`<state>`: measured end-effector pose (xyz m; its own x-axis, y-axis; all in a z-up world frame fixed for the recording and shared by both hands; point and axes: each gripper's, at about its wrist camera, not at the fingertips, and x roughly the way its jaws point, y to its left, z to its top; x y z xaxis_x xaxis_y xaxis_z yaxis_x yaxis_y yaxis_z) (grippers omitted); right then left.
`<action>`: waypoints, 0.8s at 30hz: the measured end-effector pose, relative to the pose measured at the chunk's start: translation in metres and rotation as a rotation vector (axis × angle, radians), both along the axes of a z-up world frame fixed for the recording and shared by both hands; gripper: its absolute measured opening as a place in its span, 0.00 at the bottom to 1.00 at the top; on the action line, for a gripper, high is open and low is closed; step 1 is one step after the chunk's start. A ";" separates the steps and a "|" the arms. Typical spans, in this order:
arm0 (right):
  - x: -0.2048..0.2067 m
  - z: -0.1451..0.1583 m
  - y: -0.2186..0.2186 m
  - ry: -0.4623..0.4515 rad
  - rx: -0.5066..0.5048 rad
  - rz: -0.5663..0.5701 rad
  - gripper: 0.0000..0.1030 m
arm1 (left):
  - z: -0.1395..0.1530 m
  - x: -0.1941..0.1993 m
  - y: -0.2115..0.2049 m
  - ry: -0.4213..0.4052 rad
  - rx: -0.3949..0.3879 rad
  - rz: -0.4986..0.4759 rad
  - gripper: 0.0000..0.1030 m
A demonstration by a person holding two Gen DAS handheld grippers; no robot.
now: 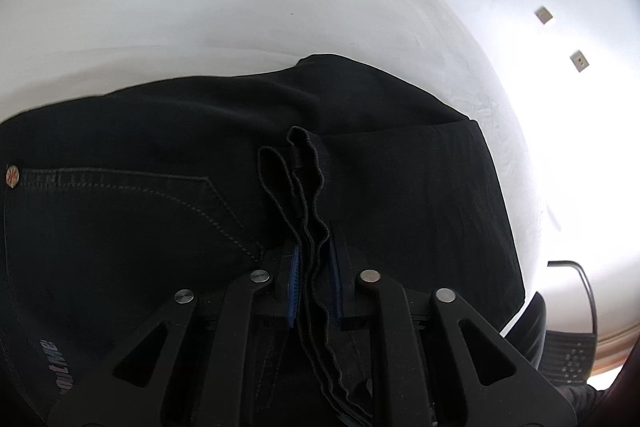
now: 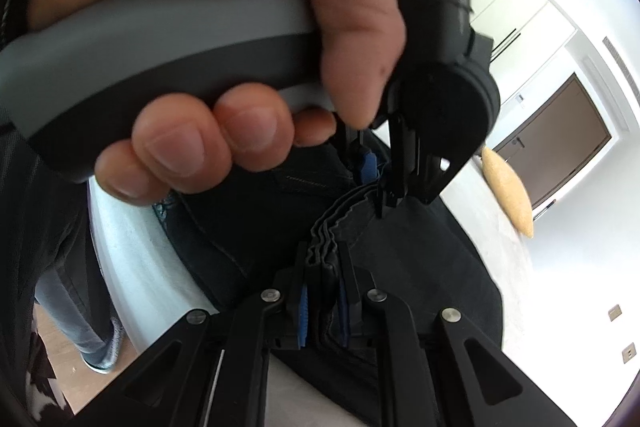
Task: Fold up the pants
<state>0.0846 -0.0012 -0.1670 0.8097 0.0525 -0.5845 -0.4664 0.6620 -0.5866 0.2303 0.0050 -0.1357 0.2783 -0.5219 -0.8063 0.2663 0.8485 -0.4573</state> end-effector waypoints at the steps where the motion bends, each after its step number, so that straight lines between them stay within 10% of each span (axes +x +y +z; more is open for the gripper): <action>1: 0.000 -0.001 -0.010 0.003 0.012 -0.002 0.15 | -0.003 -0.002 0.005 -0.003 -0.005 0.001 0.14; 3: 0.002 -0.001 -0.017 0.008 0.028 -0.003 0.17 | -0.004 -0.005 0.009 -0.008 -0.019 0.007 0.14; 8: 0.005 0.020 -0.049 0.045 0.160 -0.007 0.59 | 0.017 -0.018 0.021 -0.106 0.163 0.072 0.15; 12: 0.001 0.053 -0.103 0.205 0.426 -0.011 0.53 | 0.046 -0.033 0.003 -0.260 0.282 0.069 0.15; 16: 0.032 0.073 -0.194 0.400 0.783 -0.121 0.26 | 0.049 -0.056 -0.061 -0.374 0.404 -0.037 0.15; 24: 0.115 0.059 -0.334 0.635 1.218 -0.275 0.21 | -0.005 -0.076 -0.110 -0.352 0.538 -0.081 0.15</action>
